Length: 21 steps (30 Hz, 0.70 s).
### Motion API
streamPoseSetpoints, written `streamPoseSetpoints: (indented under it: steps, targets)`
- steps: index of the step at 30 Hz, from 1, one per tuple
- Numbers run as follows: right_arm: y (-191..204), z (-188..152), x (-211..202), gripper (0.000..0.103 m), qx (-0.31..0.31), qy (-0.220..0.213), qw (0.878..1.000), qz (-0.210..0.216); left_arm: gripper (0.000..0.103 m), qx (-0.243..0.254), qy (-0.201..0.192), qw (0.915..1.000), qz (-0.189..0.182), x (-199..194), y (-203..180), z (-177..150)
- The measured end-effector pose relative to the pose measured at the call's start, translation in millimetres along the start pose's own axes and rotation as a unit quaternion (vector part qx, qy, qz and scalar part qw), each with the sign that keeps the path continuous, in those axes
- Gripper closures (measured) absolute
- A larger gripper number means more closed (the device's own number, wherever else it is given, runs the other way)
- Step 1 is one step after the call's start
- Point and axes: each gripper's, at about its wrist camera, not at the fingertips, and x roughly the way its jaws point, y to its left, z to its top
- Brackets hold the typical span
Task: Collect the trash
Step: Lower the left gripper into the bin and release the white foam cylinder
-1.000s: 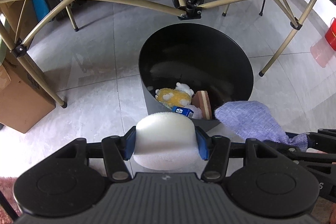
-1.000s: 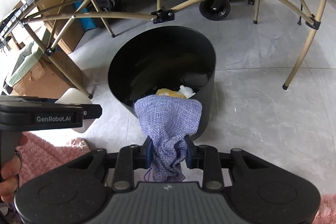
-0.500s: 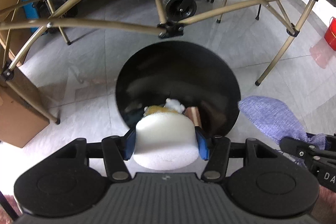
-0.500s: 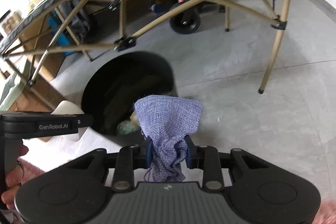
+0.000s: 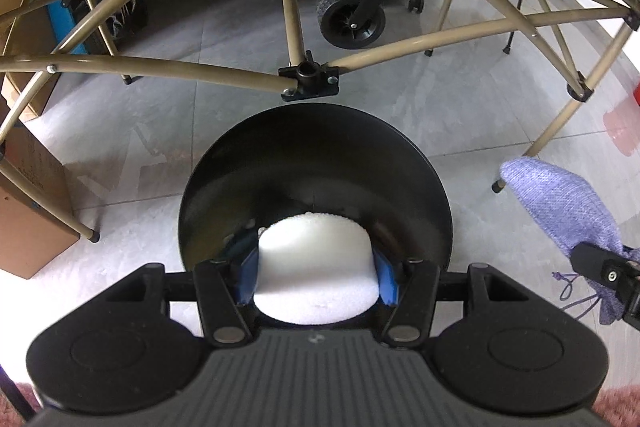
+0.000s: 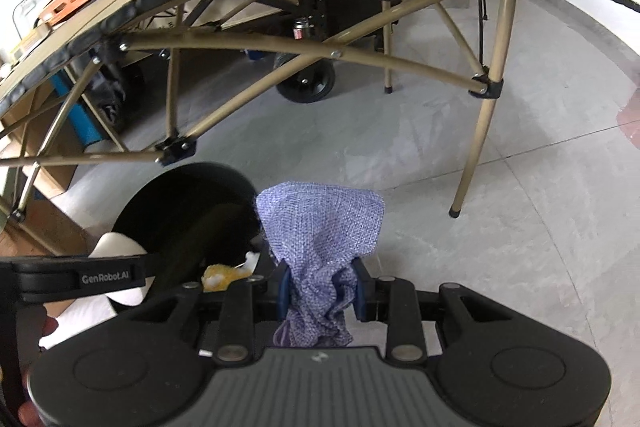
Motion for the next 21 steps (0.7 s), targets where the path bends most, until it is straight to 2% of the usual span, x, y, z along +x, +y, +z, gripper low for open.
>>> streamPoseSetpoints:
  steps: [10,17,20,21]
  targets:
    - [-8,21,14,0.074,0.013,-0.004,1.0,-0.009,0.045,-0.016,0.013,0.9998,0.005,16,-15,10]
    - [-11,17,25,0.074,0.016,0.006,1.0,-0.006,0.044,-0.025,0.016,0.9994,0.016,22,-18,12]
    - [-12,14,28,0.074,0.018,0.011,1.0,-0.008,0.033,-0.029,0.018,0.9992,0.022,23,-17,13]
    - [-13,14,28,0.074,0.019,0.012,1.0,-0.008,0.026,-0.031,0.017,0.9991,0.024,23,-16,13]
